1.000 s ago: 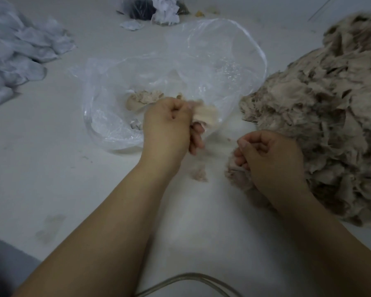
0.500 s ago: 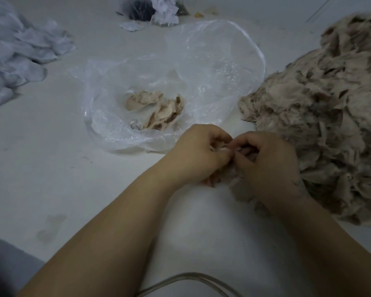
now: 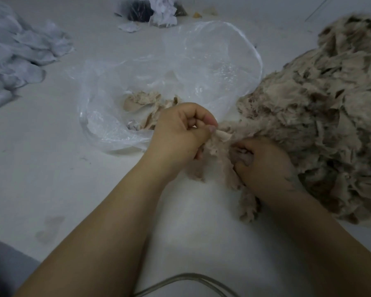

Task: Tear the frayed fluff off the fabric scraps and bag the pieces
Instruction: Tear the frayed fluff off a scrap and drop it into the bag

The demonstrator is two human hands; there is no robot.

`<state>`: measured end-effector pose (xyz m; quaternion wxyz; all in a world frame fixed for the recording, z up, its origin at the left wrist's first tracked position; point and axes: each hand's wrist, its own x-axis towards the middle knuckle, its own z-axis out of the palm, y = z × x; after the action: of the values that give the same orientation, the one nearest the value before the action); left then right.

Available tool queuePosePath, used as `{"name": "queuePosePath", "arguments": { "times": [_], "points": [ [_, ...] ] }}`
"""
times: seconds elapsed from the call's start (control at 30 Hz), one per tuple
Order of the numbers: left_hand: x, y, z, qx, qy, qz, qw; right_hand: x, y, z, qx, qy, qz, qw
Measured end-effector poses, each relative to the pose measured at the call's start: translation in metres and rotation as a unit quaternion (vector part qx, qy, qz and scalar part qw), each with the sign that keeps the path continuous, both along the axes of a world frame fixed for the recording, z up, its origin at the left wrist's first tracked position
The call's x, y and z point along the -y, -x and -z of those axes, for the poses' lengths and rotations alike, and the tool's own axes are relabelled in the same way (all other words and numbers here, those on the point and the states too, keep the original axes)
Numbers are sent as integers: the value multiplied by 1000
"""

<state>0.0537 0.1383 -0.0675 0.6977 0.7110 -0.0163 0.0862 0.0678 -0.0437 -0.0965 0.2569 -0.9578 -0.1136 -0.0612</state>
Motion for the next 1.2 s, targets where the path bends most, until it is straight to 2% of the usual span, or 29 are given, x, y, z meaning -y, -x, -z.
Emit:
{"name": "queuePosePath", "arguments": {
  "times": [0.1,0.23,0.3,0.4,0.47,0.63,0.8,0.9,1.0,1.07,1.2],
  "points": [
    [-3,0,-1,-4,25,-3,1000,0,-1,-1,-3,22,1,1000],
    [0,1,-1,-9,7,-4,1000,-3,4,-6,48,28,0,998],
    [-1,0,-1,-23,-3,0,1000,-11,10,-12,58,-67,-11,996],
    [-2,1,-2,-48,-40,36,997,-25,17,-16,-12,-262,-32,964],
    [-1,2,-3,-67,-64,67,993,-29,19,-13,-22,-297,-30,954],
    [0,2,-1,-89,-91,61,990,-31,19,-6,10,-249,-52,967],
    [-6,0,1,-105,-117,72,985,-27,15,-6,98,-247,18,964],
    [-7,1,-1,-113,-118,100,981,-23,9,-5,134,-189,-16,973],
    [-11,1,-3,-119,-96,119,981,-17,1,-2,128,-93,2,987],
    [-14,0,-4,-119,-84,124,981,-10,-3,-2,100,-88,45,990],
    [-18,0,-4,-131,-95,147,976,-2,-8,-1,62,-75,71,993]
  ]
}}
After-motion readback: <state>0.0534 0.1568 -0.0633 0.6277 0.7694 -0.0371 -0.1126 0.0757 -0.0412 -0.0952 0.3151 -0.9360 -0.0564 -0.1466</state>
